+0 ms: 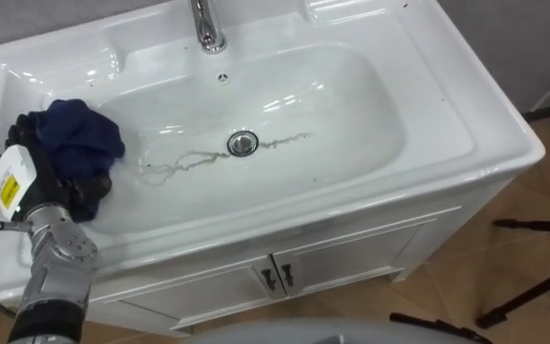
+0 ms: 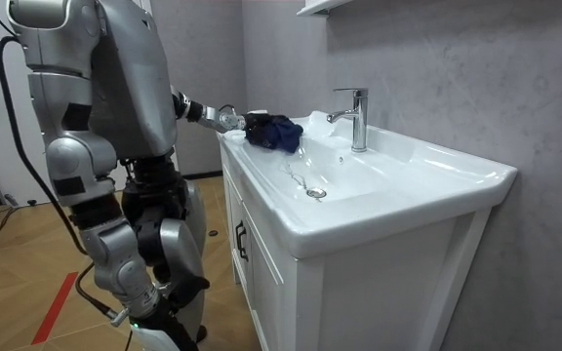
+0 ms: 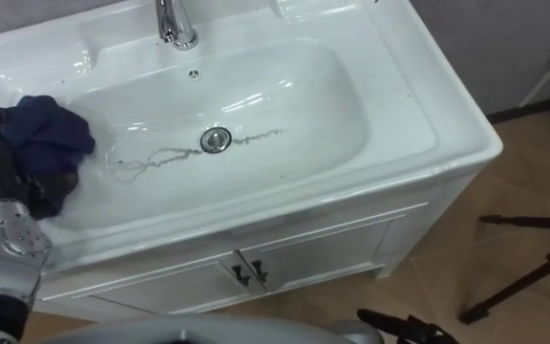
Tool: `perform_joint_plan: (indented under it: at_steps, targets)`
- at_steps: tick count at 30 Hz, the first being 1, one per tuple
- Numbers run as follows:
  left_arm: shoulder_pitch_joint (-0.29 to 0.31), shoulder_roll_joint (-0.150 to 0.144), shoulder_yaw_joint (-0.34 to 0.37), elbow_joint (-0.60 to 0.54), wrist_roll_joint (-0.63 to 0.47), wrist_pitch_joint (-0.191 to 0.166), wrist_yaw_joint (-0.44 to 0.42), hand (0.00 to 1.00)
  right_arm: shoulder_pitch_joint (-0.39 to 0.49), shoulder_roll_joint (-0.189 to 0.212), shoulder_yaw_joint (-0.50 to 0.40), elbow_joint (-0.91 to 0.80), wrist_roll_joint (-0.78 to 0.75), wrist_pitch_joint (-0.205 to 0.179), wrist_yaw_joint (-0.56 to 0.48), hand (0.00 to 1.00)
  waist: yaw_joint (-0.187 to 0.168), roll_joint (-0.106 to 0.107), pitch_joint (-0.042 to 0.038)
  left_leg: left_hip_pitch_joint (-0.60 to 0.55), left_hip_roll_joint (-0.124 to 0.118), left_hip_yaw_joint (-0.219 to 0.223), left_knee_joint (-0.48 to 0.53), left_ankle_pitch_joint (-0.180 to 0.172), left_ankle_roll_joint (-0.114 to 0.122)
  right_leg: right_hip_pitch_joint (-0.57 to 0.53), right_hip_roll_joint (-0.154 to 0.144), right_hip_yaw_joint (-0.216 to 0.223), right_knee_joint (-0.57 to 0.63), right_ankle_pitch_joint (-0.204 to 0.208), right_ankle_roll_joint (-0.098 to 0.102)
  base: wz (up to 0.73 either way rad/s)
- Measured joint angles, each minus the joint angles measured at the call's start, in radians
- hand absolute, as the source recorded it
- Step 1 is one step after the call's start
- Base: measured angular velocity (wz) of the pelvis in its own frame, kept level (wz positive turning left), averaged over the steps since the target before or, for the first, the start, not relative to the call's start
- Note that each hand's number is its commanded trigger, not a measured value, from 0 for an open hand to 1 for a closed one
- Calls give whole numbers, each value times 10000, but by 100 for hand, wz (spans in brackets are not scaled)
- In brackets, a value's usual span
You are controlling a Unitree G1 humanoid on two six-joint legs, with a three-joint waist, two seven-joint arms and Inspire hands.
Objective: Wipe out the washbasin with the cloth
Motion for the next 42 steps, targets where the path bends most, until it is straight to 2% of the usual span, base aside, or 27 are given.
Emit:
perform_joint_plan:
  at_steps: [4,14,25,28,32,34,36,40,42]
  targets:
    - [-296,25,87,158,-2,-1,-53,100,-84,-14,6,52,-6,136,-1,0,-5,-4,-3,27,2,-13,15,0,0,31,-2,-20,10,5,1,2]
    - [-617,753,270,916,158,15,-172,100,-176,-20,49,50,-5,196,-8,0,-14,-30,-3,183,0,33,6,-1,-1,179,-5,21,-18,-9,11,-1]
    - [-682,776,394,851,111,27,-176,100,-331,-80,472,6,-62,167,-104,0,30,-40,0,160,-2,35,-1,-1,0,97,-7,2,-35,-45,-3,0]
    - [-637,671,503,444,206,80,-138,100,-319,-80,619,-41,-27,76,-100,0,76,-72,-2,9,-1,24,-5,-1,-1,-12,-11,4,-23,-40,-1,1]
    - [-503,419,556,-808,247,628,-136,100,-325,50,641,-84,-45,-126,-92,0,140,-210,67,-110,0,-38,4,-1,-1,-71,-23,-101,-37,-27,2,9]
    - [-408,319,547,-1323,366,735,-132,100,-281,64,727,-67,-41,-175,-91,0,182,-307,128,-135,1,-97,9,-1,0,-58,-34,-170,-41,-22,-3,10]
    - [-44,255,547,-2223,601,834,-77,100,-276,137,819,-57,-38,-333,-89,0,218,-364,109,-220,-1,-217,44,-2,-1,-150,-41,-202,-32,-15,-9,5]
    - [285,199,407,-3716,604,790,330,100,-177,238,831,5,-30,-706,-84,0,138,-380,131,-333,-1,-548,45,-2,-1,-162,-64,-463,-40,-6,-13,16]
    - [368,196,205,-4452,637,531,707,100,-167,187,845,65,-22,-961,-91,0,173,-298,206,-344,-4,-552,45,-2,-1,-156,-68,-468,-41,-6,-13,2]
